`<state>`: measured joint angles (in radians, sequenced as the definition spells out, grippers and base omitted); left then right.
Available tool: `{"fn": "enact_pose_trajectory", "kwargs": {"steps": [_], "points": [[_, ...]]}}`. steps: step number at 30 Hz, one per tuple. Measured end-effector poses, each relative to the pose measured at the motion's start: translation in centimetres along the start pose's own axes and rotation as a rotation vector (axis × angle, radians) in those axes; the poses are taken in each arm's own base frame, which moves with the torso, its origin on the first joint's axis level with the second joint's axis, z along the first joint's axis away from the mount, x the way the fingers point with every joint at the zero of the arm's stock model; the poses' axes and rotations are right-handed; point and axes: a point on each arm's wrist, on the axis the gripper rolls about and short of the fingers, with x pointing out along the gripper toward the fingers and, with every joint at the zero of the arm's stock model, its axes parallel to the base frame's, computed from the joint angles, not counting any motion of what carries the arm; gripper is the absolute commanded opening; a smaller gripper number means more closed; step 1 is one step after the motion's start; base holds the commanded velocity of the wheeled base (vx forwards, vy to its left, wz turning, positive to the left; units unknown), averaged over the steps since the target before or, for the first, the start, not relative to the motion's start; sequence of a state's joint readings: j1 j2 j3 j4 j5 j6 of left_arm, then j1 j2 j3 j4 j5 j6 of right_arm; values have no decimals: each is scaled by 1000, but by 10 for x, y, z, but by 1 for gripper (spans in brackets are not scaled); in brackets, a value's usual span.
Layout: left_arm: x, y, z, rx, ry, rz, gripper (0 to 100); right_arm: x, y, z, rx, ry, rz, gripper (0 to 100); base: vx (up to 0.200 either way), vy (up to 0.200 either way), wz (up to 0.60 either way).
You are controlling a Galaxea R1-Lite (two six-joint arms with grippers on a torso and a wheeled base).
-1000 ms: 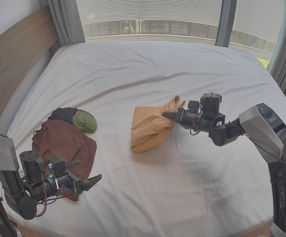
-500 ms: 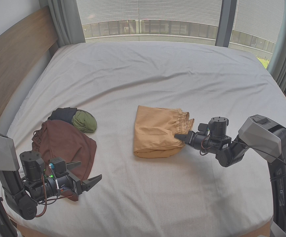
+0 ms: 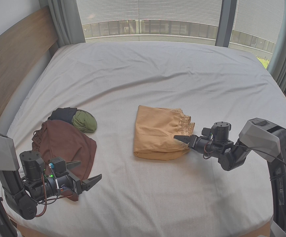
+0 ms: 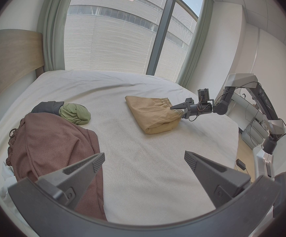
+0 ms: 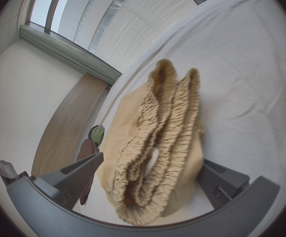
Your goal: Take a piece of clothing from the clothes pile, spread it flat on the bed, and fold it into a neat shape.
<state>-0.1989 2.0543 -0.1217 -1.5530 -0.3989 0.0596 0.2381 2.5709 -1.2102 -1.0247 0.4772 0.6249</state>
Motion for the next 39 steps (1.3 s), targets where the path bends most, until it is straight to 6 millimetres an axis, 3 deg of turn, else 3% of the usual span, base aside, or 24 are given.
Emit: {"fn": "enact_pose_trajectory", "kwargs": {"steps": [9, 17, 27, 33, 39], "points": [[0, 0, 1, 2, -3, 0, 100, -41, -7, 30, 8, -66, -59, 100, 0, 0, 0], [1, 1, 1, 3, -7, 3, 100, -63, 21, 62, -35, -142, -25, 100, 0, 0, 0], [1, 1, 1, 3, -8, 3, 100, -38, 70, 45, -83, -85, 88, 100, 0, 0, 0], [1, 1, 1, 3, -8, 4, 100, -18, 65, 27, -76, -35, 88, 100, 0, 0, 0], [1, 2, 1, 2, -6, 4, 100, -3, 48, 7, -79, 3, 47, 100, 0, 0, 0]]}}
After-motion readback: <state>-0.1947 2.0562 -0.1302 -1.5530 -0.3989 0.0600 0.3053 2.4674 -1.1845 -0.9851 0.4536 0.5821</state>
